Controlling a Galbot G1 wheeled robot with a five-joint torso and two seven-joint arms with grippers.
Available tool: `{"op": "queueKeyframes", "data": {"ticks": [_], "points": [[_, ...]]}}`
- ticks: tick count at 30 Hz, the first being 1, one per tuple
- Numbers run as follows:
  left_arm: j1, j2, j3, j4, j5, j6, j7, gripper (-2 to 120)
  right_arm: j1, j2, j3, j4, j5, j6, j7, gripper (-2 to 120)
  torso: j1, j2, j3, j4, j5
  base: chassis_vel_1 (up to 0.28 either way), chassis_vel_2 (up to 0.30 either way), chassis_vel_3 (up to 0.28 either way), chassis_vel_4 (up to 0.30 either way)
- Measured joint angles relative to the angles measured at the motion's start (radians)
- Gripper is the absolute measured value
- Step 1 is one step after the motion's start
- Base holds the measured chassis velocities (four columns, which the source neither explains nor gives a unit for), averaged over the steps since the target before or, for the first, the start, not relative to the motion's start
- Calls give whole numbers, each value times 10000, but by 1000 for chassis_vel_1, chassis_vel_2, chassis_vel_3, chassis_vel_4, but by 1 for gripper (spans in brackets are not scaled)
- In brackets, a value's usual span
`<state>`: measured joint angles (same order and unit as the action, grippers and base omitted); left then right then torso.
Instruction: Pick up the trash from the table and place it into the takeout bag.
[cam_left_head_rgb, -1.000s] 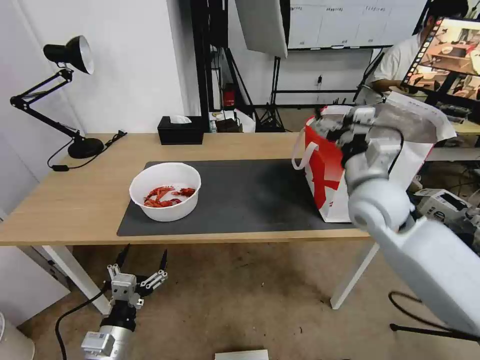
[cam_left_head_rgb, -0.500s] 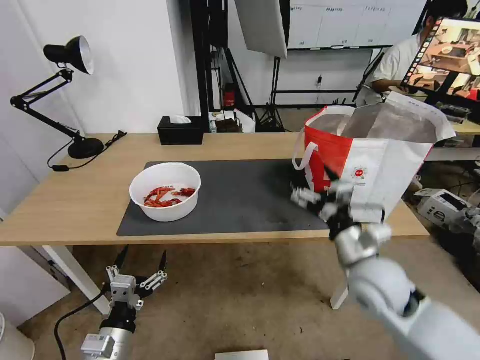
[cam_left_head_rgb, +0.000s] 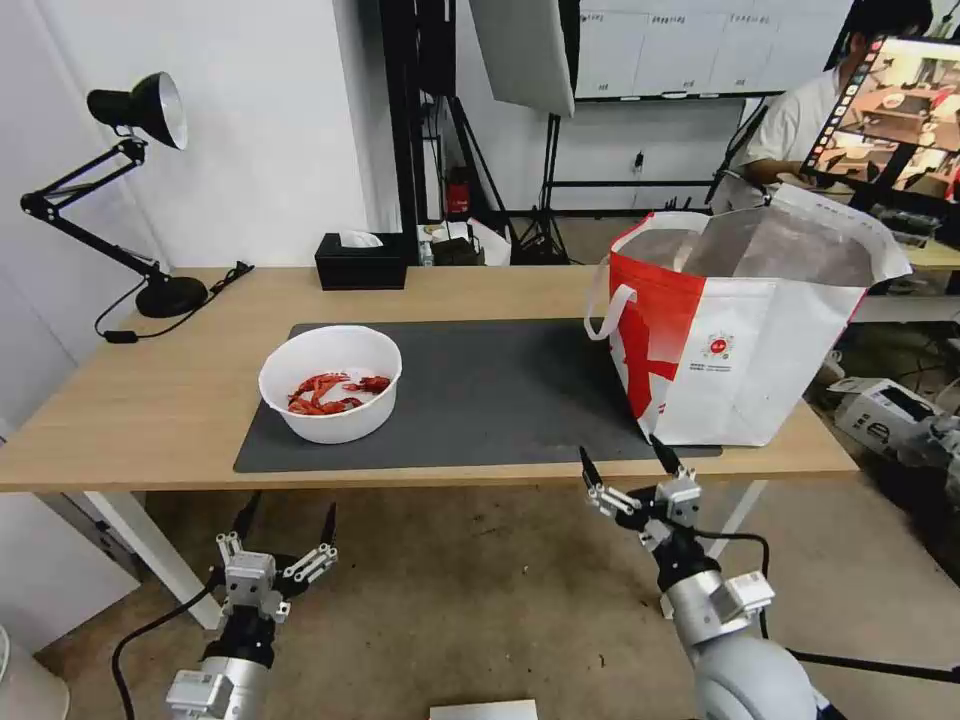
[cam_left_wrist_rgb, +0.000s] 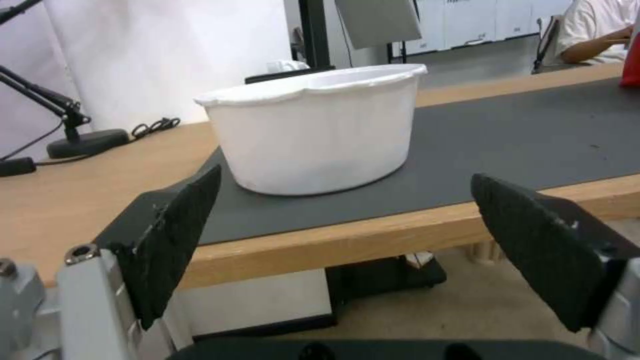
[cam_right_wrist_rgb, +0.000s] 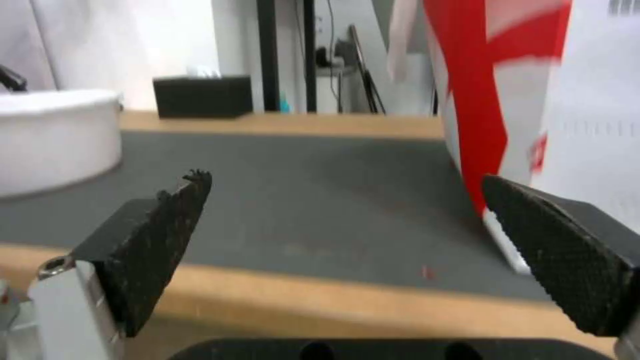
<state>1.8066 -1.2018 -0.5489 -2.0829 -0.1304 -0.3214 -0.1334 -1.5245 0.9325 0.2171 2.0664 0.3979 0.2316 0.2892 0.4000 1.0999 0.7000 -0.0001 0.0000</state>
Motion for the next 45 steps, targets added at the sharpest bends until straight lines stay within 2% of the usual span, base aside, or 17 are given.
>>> {"op": "queueKeyframes", "data": {"ticks": [23, 30, 33, 34, 37, 38, 41, 42, 45], "points": [[121, -33, -22, 45, 66, -123, 13, 100, -66, 163, -370, -372, -87, -89, 195, 100, 0, 0, 0, 1, 0, 0, 0, 0, 0], [-323, 511, -136, 47, -228, 119, -164, 100, -56, 160, -372, -370, -87, -99, 200, 100, 0, 0, 0, 1, 0, 0, 0, 0, 0], [-697, 1155, -317, -85, -1070, 579, -561, 100, -55, 159, -371, -368, -86, -103, 201, 100, 0, 0, 0, -1, -2, 0, 0, 0, 0], [-697, 1155, -317, -85, -1070, 579, -561, 100, -55, 159, -371, -368, -86, -103, 201, 100, 0, 0, 0, -1, -2, 0, 0, 0, 0], [-1072, 1987, -577, -177, -2061, 1077, -919, 100, -50, 158, -370, -366, -85, -106, 203, 100, -1, 0, 1, 2, -1, 0, 0, 0, 0], [-1072, 1987, -577, -177, -2061, 1077, -919, 100, -50, 158, -370, -366, -85, -106, 203, 100, -1, 0, 1, 2, -1, 0, 0, 0, 0], [-1735, 3065, -662, -287, -3834, 1921, -1143, 100, -48, 157, -368, -364, -83, -110, 203, 100, 0, 0, 1, 1, -3, 0, 0, 0, 0], [-1735, 3065, -662, -287, -3834, 1921, -1143, 100, -48, 157, -368, -364, -83, -110, 203, 100, 0, 0, 1, 1, -3, 0, 0, 0, 0], [-2515, 3981, -621, -233, -5630, 2786, -1267, 100, -47, 157, -367, -362, -81, -112, 204, 100, 0, 0, 1, 0, 0, 0, 0, 0, 0]]}}
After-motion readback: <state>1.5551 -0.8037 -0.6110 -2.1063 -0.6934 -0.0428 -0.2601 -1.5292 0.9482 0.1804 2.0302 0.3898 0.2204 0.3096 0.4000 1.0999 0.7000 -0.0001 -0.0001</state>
